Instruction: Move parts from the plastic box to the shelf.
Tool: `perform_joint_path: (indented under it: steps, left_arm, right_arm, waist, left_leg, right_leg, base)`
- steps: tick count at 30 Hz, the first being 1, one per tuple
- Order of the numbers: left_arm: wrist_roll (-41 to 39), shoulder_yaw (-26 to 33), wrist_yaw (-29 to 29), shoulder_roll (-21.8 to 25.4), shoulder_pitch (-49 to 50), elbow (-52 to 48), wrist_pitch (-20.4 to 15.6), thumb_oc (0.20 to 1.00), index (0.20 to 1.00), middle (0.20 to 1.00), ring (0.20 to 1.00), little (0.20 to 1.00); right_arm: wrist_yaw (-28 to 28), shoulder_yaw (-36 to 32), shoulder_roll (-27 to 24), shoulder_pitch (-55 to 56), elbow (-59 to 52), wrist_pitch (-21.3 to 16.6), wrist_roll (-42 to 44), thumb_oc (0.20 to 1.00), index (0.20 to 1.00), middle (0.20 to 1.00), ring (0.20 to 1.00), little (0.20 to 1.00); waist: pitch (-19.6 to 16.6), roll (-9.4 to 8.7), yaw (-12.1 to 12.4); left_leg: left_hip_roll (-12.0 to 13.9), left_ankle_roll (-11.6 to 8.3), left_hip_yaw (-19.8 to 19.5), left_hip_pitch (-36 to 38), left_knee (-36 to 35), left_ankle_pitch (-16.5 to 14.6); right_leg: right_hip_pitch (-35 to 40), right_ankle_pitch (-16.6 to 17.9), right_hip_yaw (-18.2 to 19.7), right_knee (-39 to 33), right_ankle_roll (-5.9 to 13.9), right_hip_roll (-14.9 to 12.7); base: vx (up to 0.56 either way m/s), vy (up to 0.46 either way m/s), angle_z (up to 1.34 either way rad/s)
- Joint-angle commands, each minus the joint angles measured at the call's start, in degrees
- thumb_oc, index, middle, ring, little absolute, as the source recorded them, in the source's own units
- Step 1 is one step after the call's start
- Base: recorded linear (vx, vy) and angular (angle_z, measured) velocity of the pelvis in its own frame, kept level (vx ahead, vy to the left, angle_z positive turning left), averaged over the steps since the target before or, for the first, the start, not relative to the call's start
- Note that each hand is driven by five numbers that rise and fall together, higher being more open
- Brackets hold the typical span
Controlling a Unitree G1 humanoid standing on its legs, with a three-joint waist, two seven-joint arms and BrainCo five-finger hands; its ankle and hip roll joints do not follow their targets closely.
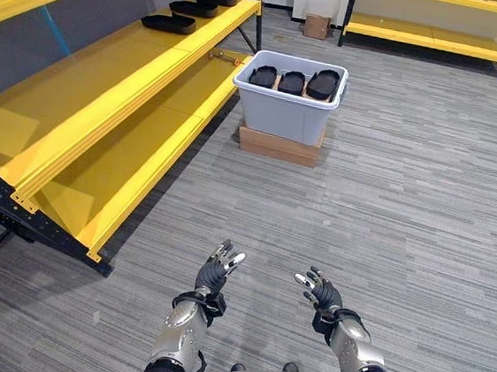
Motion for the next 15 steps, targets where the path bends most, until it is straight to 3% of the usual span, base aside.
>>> perform_joint_path:
  steps: [1, 15]
  left_arm:
    - [-1.8, -0.2, -1.9, -1.9, -3.7, 2.3, -2.0, 1.0, 1.0, 1.0, 1.0, 1.0]
    - [-1.8, -0.2, -1.9, -1.7, -3.7, 2.1, -2.5, 1.0, 1.0, 1.0, 1.0, 1.0]
  right_arm:
    - [0.8, -1.2, 0.9, -1.6, -0.1, -1.4, 0.7, 1.0, 1.0, 1.0, 1.0, 1.0]
    - [0.7, -1.0, 0.7, -1.7, -0.1, -1.3, 0.3, 1.0, 1.0, 1.0, 1.0, 1.0]
  waist:
    - [-2.4, 0.92, 0.2]
    - [-1.9, 0.79, 0.2]
  left_leg:
    - [0.5, -1.14, -0.9, -1.4, 0.1, -0.2]
    - [0.4, -1.19, -1.1, -1.3, 0.1, -0.3]
  right_leg:
    - [-0.4, -0.7, 1.5, 0.3, -0.15, 0.3]
    - [-0.3, -0.6, 1.6, 0.3, -0.12, 0.3]
  base:
    - [0.0, 0.0, 0.0]
    - [0.0, 0.0, 0.0]
